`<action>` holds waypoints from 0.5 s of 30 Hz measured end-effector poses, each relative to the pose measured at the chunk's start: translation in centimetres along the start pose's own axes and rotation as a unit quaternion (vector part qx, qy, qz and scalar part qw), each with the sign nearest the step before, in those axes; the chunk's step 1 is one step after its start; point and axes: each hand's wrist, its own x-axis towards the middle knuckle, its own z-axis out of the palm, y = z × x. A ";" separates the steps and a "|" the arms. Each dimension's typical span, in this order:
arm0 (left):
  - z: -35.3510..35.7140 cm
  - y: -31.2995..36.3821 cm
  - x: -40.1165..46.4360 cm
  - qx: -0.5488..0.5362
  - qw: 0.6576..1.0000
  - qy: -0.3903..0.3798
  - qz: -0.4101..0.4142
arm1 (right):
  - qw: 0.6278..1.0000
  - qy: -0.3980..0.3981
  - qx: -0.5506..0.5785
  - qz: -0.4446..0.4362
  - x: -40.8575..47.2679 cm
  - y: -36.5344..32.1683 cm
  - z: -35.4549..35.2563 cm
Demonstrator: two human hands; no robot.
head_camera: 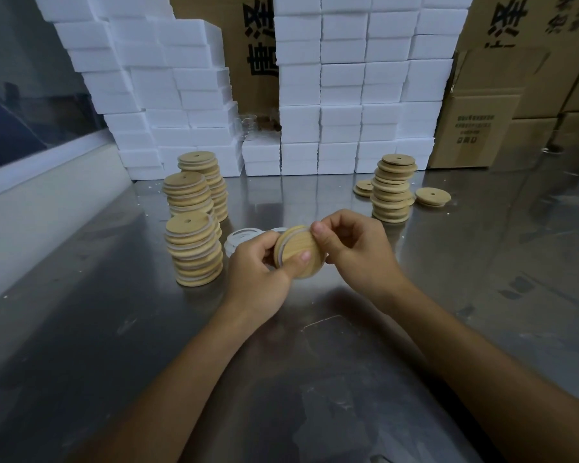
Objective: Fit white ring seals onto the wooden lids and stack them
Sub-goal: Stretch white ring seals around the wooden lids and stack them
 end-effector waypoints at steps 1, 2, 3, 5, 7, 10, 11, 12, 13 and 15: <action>0.0 0.1 0.0 -0.003 1.000 0.005 0.001 | 1.000 0.005 0.023 0.015 0.0 -0.1 0.1; 0.1 0.2 0.0 -0.010 1.000 0.008 -0.001 | 0.998 0.010 0.046 0.029 0.1 -0.1 0.2; 0.2 0.2 0.0 -0.024 1.000 0.012 -0.006 | 0.997 0.013 0.069 0.041 0.0 -0.2 0.2; 0.2 0.2 0.1 -0.061 0.998 0.023 -0.025 | 0.992 0.012 0.109 0.059 0.0 -0.3 0.4; 0.1 0.4 0.2 -0.091 0.994 0.043 -0.044 | 0.990 0.005 0.122 0.067 -0.1 -0.5 0.4; -0.3 0.7 0.4 -0.131 0.986 0.086 -0.057 | 0.990 -0.008 0.121 0.068 -0.1 -0.6 0.6; -0.5 0.9 0.4 -0.133 0.984 0.105 -0.052 | 0.991 -0.013 0.119 0.066 -0.2 -0.7 0.6; -0.7 1.1 0.6 -0.126 0.983 0.124 -0.041 | 0.991 -0.016 0.114 0.065 -0.2 -0.7 0.6; -0.9 1.3 0.8 -0.114 0.983 0.145 -0.026 | 0.992 -0.016 0.107 0.064 -0.3 -0.7 0.7; -1.7 1.5 1.2 -0.093 0.978 0.188 0.002 | 0.993 -0.010 0.092 0.068 -0.4 -0.6 0.6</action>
